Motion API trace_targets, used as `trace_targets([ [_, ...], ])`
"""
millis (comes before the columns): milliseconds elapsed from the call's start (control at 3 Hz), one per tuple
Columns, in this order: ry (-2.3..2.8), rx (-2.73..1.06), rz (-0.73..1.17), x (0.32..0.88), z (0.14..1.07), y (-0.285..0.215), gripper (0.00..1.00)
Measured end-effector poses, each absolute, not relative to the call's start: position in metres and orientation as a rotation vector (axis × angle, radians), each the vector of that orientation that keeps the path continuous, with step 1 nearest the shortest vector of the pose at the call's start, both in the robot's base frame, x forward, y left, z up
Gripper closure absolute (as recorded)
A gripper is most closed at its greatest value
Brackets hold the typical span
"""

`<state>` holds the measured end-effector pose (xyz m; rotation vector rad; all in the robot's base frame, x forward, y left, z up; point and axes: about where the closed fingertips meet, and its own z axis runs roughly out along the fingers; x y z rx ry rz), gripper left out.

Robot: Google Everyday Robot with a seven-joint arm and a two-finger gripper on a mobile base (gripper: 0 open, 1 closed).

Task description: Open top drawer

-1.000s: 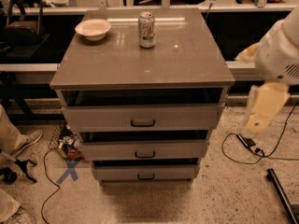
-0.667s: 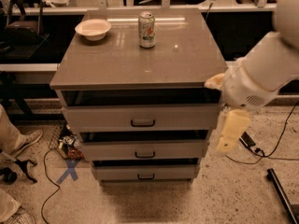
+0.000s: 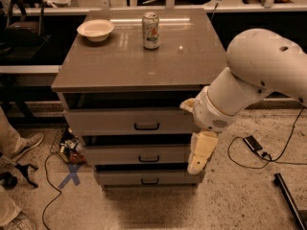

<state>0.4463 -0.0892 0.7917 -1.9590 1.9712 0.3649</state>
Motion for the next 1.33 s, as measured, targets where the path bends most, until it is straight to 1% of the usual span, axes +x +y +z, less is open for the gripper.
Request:
trace_targets([
  [667,1.978,-1.987,0.213,0.518,0.706,-0.107,0.00],
  [1333,2.022,-1.912,0.050,0.569,0.675,-0.132,0.00],
])
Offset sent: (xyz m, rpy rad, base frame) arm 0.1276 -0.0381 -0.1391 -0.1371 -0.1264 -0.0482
